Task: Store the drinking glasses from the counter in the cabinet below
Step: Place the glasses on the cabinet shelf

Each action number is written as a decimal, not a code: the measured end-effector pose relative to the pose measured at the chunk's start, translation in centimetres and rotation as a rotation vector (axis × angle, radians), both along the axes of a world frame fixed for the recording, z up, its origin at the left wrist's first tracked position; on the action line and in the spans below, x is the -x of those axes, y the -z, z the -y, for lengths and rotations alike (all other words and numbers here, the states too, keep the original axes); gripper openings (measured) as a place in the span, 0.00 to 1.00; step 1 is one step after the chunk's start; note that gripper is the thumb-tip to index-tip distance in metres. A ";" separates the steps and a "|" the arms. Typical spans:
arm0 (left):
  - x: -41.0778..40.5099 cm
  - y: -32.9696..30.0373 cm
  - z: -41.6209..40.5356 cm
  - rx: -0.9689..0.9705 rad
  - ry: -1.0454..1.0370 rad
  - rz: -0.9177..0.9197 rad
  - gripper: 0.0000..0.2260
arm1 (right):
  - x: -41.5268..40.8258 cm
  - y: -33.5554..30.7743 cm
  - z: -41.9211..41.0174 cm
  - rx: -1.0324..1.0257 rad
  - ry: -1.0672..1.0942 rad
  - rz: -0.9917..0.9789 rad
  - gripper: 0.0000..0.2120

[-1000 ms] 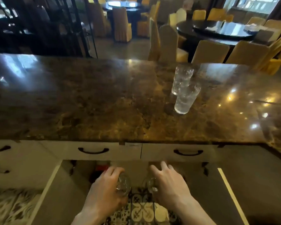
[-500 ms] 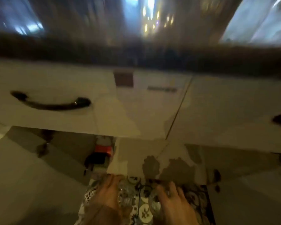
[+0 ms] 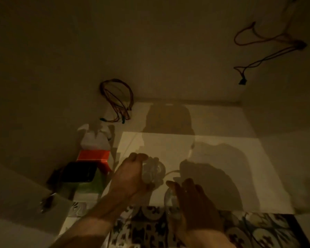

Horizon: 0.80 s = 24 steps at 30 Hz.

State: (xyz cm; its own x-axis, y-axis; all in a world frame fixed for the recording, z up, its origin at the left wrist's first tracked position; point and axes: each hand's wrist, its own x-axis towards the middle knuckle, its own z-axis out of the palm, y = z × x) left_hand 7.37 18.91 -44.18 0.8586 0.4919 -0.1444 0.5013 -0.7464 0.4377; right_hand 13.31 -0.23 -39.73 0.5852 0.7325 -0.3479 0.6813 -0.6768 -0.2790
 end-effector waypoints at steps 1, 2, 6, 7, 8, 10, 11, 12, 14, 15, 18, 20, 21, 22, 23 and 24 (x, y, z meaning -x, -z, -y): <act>-1.3 0.8 -0.7 -0.006 0.000 0.006 0.40 | -0.4 1.1 -0.3 -0.028 0.001 0.008 0.39; -2.7 1.9 -1.4 -0.008 0.003 0.020 0.40 | -0.8 2.4 -0.6 -0.071 0.000 0.021 0.40; -7.8 4.6 -3.6 -0.019 0.037 0.083 0.40 | -2.3 5.8 -1.7 -0.112 -0.011 0.078 0.41; -8.8 5.1 -3.9 -0.021 0.044 0.084 0.40 | -2.6 6.2 -2.2 -0.098 -0.002 0.084 0.41; -9.7 5.5 -4.2 -0.029 0.050 0.083 0.40 | -3.0 6.5 -2.8 -0.088 0.012 0.097 0.41; -11.4 6.2 -4.5 -0.040 0.068 0.070 0.41 | -3.6 6.8 -3.9 -0.090 0.036 0.127 0.36; -12.1 6.4 -4.5 -0.038 0.077 0.065 0.42 | -3.9 6.9 -4.2 -0.102 0.045 0.135 0.32; -12.6 6.6 -4.5 -0.037 0.085 0.062 0.42 | -4.2 6.9 -4.4 -0.117 0.052 0.142 0.28; -13.7 6.7 -4.3 -0.039 0.100 0.055 0.41 | -4.5 6.7 -4.5 -0.137 0.050 0.161 0.25; -14.1 6.8 -4.3 -0.035 0.105 0.050 0.41 | -4.6 6.7 -4.5 -0.143 0.045 0.169 0.25; -14.9 7.0 -4.1 -0.020 0.113 0.039 0.42 | -4.9 6.8 -4.5 -0.140 0.033 0.156 0.28; -15.2 7.0 -4.2 -0.024 0.118 0.037 0.43 | -5.1 6.9 -4.3 -0.118 0.006 0.141 0.36; -15.2 7.1 -4.3 -0.024 0.115 0.038 0.43 | -5.1 7.1 -4.3 -0.108 -0.007 0.135 0.39; -15.3 7.0 -4.3 -0.024 0.114 0.044 0.43 | -5.2 7.1 -4.3 -0.106 -0.013 0.138 0.42; -15.2 7.0 -4.3 -0.025 0.115 0.047 0.42 | -5.2 7.3 -4.3 -0.109 -0.013 0.144 0.42; -15.3 7.1 -4.4 -0.031 0.119 0.051 0.42 | -5.2 7.5 -4.5 -0.115 -0.011 0.150 0.43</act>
State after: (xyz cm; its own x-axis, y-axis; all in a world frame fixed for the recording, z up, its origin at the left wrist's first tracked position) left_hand 22.62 23.26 -51.31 0.9172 0.3893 -0.0851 0.3856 -0.8132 0.4358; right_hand 18.54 4.24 -47.22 0.6162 0.7689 -0.1703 0.7282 -0.6386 -0.2488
